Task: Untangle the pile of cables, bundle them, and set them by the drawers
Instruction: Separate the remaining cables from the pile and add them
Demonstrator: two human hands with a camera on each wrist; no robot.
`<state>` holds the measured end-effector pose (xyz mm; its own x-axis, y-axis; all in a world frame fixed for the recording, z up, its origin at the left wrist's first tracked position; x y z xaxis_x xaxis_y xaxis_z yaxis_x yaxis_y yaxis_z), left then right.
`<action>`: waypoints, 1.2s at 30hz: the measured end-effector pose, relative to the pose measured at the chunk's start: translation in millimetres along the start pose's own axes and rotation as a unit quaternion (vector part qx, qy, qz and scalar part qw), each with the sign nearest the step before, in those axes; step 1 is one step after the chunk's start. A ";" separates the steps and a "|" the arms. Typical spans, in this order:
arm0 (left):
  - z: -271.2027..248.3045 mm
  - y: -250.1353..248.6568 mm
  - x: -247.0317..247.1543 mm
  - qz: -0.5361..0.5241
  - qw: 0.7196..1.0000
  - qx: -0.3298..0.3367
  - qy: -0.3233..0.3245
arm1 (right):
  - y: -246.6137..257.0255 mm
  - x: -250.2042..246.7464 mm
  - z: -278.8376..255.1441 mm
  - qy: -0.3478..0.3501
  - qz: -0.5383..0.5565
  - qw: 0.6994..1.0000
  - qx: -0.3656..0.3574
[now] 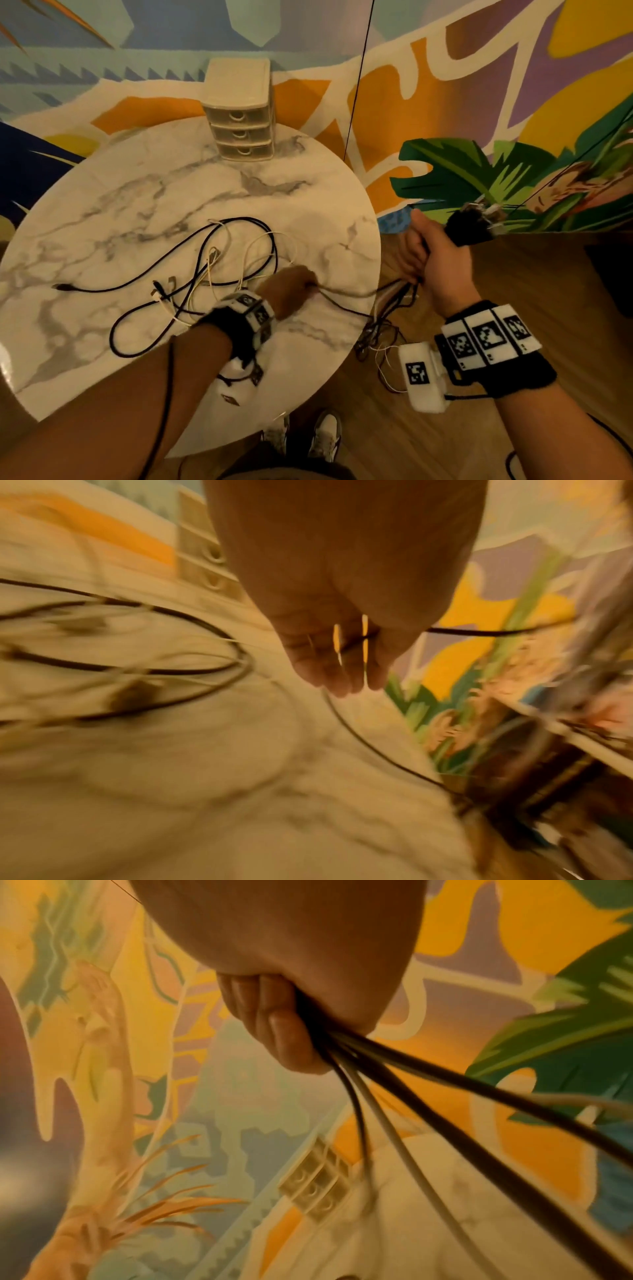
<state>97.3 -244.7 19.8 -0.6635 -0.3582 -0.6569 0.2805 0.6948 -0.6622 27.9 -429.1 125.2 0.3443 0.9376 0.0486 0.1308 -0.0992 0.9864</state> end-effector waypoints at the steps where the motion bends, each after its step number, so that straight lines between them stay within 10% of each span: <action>1: 1.3 15.6 -12.6 0.011 0.999 -0.027 -0.038 | 0.6 -12.4 -2.0 -0.022 -0.017 1.000 -0.004; 9: 12.9 -56.8 -8.7 -0.388 0.915 -0.032 -0.103 | 0.1 -61.2 -17.0 -0.141 -0.111 0.983 -0.028; 13: 9.5 -91.1 62.7 0.002 0.996 0.082 0.031 | 6.7 -86.8 -26.8 -0.155 -0.101 0.982 -0.035; 18: 11.9 -58.8 127.5 0.233 0.946 0.007 0.227 | 6.5 -102.7 -53.6 -0.163 -0.027 0.985 -0.043; 22: 17.6 -131.1 96.4 -0.044 0.981 0.171 0.080 | 4.6 -106.6 -65.3 -0.151 -0.096 0.983 -0.051; 25: 7.5 -188.0 72.6 -0.263 0.915 0.300 0.055 | 15.9 -101.4 -69.0 -0.142 -0.148 0.973 -0.105; 28: -2.6 -219.7 76.0 -0.305 0.903 0.263 0.150 | 25.6 -102.7 -67.8 -0.149 -0.144 0.973 -0.100; 36: -5.7 -257.4 72.1 -0.469 0.848 0.190 0.160 | 41.8 -110.6 -63.8 -0.157 -0.188 0.964 -0.101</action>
<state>-26.7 -445.8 144.9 -0.8551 -0.4127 0.3139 -0.3118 -0.0744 -0.9472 -64.0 -515.6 171.1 0.5768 0.7443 -0.3365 0.1279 0.3246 0.9372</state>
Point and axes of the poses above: each hand's wrist, its own z-axis towards the middle knuckle, its own x-axis out of the palm, y = z × x, the point moved 4 cm from there along z, towards the middle knuckle, and after that the axes turned 11 degrees about -z, right-handed, at the moved point
